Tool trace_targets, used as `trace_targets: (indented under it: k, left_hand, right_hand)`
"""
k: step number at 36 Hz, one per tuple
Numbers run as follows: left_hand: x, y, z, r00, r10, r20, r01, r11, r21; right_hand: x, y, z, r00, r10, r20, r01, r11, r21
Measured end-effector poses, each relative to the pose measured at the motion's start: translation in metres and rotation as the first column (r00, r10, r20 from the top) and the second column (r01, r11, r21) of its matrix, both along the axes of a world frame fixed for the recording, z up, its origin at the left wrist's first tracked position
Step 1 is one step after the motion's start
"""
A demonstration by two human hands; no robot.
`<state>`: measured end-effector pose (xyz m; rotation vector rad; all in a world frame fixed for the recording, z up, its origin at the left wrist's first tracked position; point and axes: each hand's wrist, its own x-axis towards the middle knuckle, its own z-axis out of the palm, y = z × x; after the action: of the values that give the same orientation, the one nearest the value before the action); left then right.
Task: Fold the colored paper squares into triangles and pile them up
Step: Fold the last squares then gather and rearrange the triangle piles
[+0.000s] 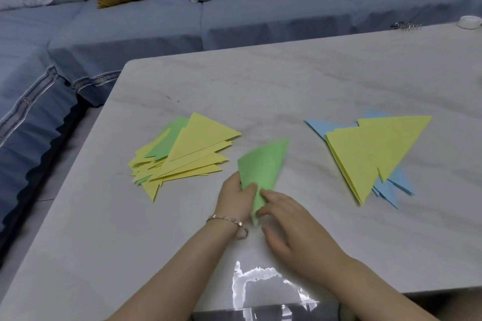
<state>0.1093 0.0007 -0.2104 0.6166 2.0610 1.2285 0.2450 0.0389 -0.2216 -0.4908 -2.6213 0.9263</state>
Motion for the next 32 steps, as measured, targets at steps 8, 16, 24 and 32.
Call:
trace_targets:
  k: [8,16,24,32]
  left_hand:
    - [-0.038,0.010,-0.004,0.837,-0.493,-0.237,0.396,0.846,-0.358]
    - [-0.034,-0.004,-0.030,0.634,-0.463,-0.619,0.303,0.886,-0.352]
    - [-0.017,-0.040,-0.045,0.492,-0.643,-0.587,0.467,0.764,-0.445]
    - [-0.015,-0.050,-0.044,0.412,-0.700,-0.584,0.356,0.713,-0.604]
  right_hand:
    - [0.012,0.028,-0.015,0.990,-0.063,0.126,0.036,0.978,0.205]
    - [-0.014,0.020,-0.038,0.927,0.119,0.355,-0.212,0.948,0.237]
    - [-0.013,0.012,-0.036,0.908,0.001,0.419,-0.125,0.955,0.268]
    - [0.021,0.027,-0.047,0.888,-0.166,0.429,-0.026,0.914,0.406]
